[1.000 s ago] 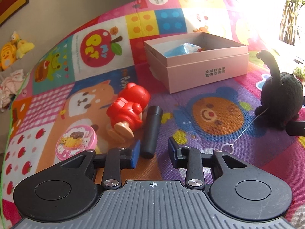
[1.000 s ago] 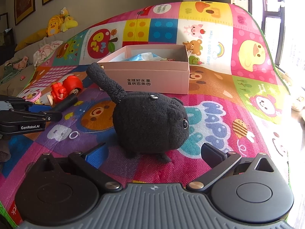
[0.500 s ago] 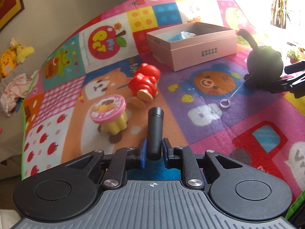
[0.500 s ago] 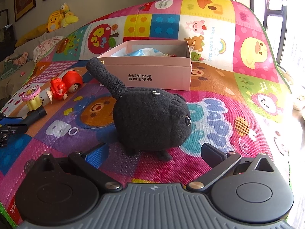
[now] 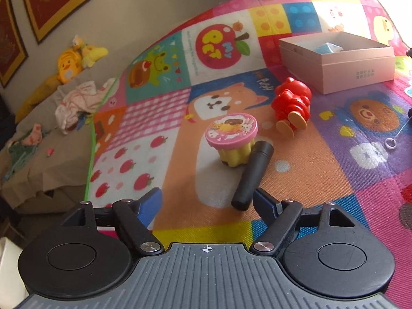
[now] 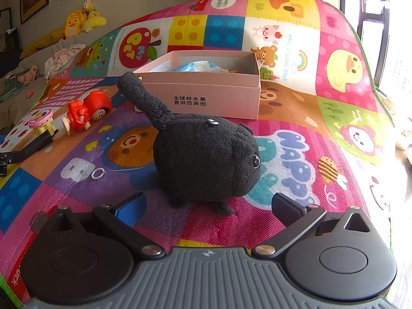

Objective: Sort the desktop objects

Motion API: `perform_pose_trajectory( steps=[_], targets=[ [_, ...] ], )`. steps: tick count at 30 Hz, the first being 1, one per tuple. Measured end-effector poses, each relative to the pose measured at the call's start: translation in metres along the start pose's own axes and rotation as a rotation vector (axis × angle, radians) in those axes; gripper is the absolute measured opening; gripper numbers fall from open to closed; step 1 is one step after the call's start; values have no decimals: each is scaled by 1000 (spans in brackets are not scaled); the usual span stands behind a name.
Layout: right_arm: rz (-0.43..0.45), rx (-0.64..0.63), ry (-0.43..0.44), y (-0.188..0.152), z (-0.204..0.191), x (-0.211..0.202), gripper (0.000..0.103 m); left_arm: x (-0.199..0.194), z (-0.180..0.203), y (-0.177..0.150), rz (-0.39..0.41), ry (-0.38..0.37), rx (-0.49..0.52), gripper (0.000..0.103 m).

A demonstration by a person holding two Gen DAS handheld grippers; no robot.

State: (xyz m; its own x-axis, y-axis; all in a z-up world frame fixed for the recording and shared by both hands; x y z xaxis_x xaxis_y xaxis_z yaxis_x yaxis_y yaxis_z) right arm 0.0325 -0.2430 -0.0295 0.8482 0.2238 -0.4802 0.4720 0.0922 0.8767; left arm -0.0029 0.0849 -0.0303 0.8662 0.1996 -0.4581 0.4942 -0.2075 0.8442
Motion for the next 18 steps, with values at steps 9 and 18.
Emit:
perform_pose_trajectory(
  steps=[9, 18],
  targets=[
    [3, 4, -1, 0, 1, 0, 103, 2, 24, -5, -145, -180, -420, 93],
    [11, 8, -4, 1, 1, -2, 103, 34, 32, 15, -106, -94, -515, 95]
  ],
)
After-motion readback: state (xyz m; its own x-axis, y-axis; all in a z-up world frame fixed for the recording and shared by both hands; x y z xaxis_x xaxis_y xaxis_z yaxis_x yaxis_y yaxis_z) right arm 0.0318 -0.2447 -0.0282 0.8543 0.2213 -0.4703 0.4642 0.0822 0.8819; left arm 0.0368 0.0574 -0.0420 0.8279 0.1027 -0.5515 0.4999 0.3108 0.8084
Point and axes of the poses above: each gripper's, at about its wrist camera, not at the fingertips, and x roughly the way its jaws point, z to its right, y to its top, the point moved 9 cm from there along x, roughly the way its jaws point, and after that the axes turned 11 degrees about z, right-handed, at the moved point
